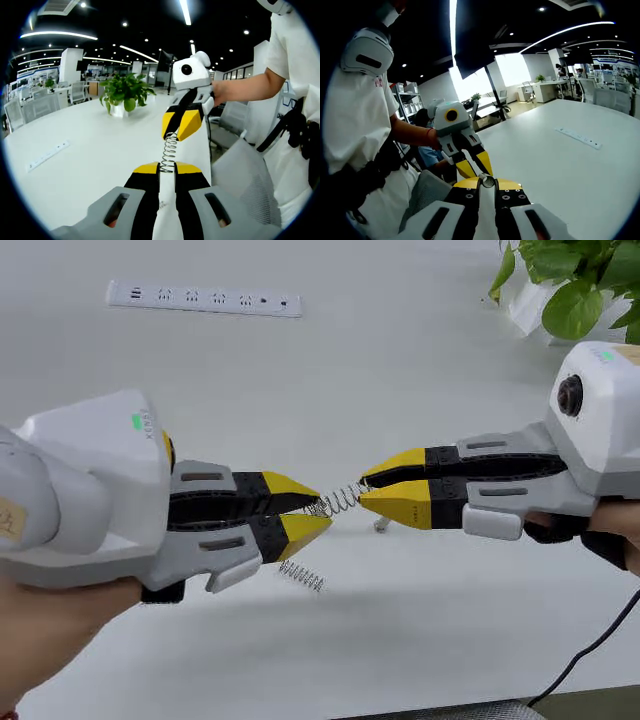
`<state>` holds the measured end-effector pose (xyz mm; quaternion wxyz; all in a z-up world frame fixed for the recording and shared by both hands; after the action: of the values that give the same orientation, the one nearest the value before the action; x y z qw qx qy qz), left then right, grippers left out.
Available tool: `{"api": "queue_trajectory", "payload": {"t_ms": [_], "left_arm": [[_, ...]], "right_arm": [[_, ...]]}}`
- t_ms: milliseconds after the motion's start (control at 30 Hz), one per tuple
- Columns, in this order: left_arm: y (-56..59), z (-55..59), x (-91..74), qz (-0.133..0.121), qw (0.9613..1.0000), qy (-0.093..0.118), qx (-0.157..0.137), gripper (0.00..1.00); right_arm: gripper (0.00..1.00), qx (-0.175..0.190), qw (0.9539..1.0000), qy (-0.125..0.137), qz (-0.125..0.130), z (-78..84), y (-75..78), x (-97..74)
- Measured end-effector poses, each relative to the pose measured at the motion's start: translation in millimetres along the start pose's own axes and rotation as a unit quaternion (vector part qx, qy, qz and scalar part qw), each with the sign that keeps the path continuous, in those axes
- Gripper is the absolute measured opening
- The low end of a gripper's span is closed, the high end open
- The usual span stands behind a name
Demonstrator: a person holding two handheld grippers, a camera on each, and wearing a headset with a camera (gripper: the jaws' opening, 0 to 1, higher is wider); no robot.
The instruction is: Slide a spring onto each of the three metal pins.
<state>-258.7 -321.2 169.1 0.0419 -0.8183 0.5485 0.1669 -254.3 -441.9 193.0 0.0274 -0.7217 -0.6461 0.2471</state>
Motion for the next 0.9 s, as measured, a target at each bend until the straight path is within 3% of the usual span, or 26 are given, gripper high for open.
{"api": "queue_trajectory", "payload": {"t_ms": [900], "left_arm": [[6.7,5.8,3.0,0.015,0.9998,-0.009,0.008,0.07]], "right_arm": [[0.06,-0.056,0.9965,-0.059,-0.016,-12.3,-8.6,7.5]]}}
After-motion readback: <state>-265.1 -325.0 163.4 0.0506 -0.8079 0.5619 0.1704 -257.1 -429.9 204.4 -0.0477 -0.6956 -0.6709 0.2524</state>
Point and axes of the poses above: the centre of the closed fingertips' face, and the gripper's own axes: x roughly forward along the fingers, y roughly to its right, z roughly out of its underside, the point moved 6 cm from there along -x, roughly backward along the fingers, and after that the axes turned 6 degrees about -z, right-handed, at the moved point
